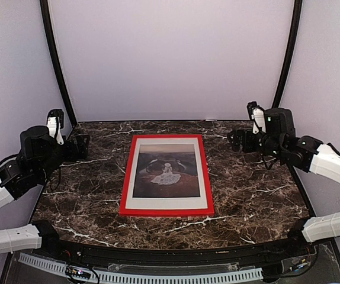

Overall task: Put the photo into the frame
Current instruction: Reset both arms

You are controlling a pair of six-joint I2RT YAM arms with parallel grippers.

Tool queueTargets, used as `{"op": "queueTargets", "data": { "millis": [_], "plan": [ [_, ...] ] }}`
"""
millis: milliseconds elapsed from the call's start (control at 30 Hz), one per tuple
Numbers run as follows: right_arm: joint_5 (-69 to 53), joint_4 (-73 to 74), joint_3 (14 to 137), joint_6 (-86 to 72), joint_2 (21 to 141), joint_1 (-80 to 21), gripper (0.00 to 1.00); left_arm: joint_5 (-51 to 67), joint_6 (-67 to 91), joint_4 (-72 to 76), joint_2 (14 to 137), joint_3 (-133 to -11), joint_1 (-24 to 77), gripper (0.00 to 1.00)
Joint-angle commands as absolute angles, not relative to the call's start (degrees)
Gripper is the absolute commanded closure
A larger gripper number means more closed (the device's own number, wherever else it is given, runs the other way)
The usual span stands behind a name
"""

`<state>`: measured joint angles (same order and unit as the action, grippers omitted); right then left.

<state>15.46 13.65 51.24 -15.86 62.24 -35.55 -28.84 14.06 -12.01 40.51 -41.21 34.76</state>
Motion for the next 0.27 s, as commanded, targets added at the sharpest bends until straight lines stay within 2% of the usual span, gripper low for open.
{"op": "queueTargets", "data": {
  "millis": [0,233],
  "plan": [
    [17.6,9.0,50.8,-14.8,61.0,-35.2,0.01,-30.2,12.4,-9.4,40.4,-40.7,34.5,0.01],
    [17.0,8.2,50.3,-15.8,61.3,-35.2,0.01,-29.2,13.3,-9.7,42.1,-40.9,34.5,0.01]
  ]
}}
